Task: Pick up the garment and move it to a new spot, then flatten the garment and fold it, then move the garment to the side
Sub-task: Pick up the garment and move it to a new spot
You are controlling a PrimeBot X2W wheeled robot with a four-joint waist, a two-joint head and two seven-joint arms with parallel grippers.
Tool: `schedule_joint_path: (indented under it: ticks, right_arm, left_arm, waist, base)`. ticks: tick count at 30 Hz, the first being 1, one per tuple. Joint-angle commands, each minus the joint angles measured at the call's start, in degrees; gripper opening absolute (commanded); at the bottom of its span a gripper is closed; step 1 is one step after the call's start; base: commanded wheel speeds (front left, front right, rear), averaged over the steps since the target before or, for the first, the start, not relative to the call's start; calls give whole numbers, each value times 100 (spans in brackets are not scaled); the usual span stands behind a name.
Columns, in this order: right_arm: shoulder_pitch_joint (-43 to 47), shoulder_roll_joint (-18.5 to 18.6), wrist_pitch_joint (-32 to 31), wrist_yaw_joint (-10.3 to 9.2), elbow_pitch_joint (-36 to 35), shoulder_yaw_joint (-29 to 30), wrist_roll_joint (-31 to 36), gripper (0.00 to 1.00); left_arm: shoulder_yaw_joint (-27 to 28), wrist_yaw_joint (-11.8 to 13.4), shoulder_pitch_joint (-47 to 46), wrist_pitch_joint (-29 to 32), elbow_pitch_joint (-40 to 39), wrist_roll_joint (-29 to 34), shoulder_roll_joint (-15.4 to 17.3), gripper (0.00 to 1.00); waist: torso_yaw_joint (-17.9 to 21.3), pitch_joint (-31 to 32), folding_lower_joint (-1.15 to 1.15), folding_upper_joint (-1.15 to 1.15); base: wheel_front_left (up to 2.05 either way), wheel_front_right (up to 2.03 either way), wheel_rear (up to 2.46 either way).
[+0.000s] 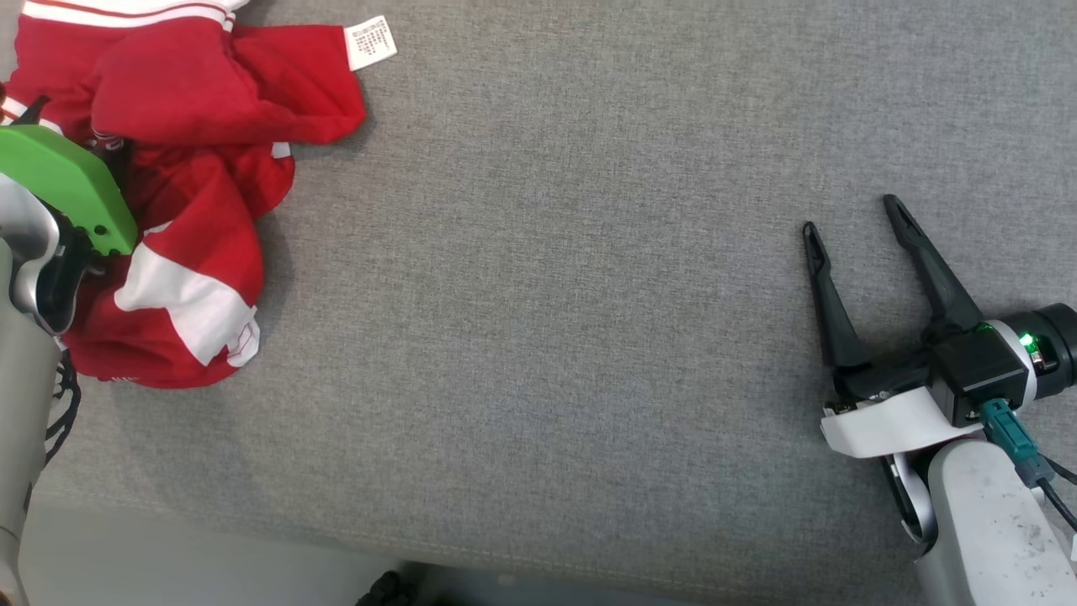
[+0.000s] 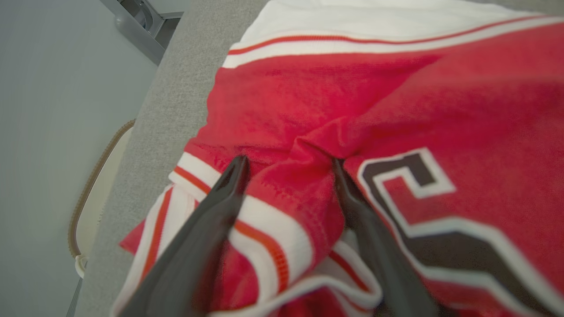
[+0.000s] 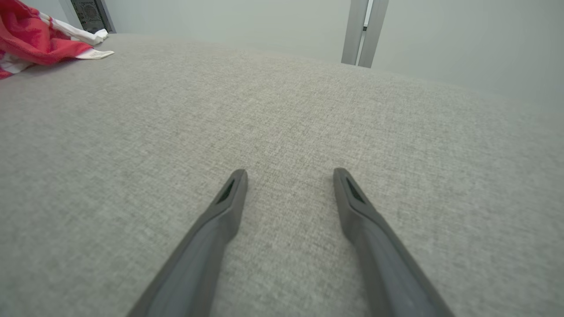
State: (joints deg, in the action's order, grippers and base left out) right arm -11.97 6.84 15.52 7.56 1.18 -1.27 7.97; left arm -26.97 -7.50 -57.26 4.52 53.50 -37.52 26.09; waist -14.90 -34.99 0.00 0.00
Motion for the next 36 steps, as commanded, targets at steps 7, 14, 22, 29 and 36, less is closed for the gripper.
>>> schedule_joint_path:
  ticks: [7, 14, 22, 29, 36]
  right_arm:
    - [-24, -10, -77, -14, 369, 55, -1, 100]
    - [-6, -225, -42, -12, 408, -92, -153, 100]
    - [88, -375, -40, -12, 573, -214, -361, 100]
    - [310, -391, -39, -12, 625, -264, -833, 100]
    - [486, -393, -36, -12, 657, -255, -1095, 100]
  left_arm:
    - [-337, 1, -68, -1133, -134, -479, 147, 0]
    - [-273, 5, -183, -1945, -445, -451, 479, 0]
    - [292, 286, 263, -1971, -2040, 195, 654, 0]
    - [153, 408, 790, -1779, -3144, 357, 636, 0]
    - [-115, 602, 809, -1258, -4025, 416, 443, 0]
  waist:
    - [67, 125, 0, 0]
    - [204, 727, 0, 0]
    - [677, 1636, 0, 0]
    - [1545, 2353, 0, 0]
    - [2430, 2515, 0, 0]
  base:
    - [0, 0, 0]
    - [0, 0, 0]
    - [0, 0, 0]
    - [0, 0, 0]
    - [0, 0, 0]
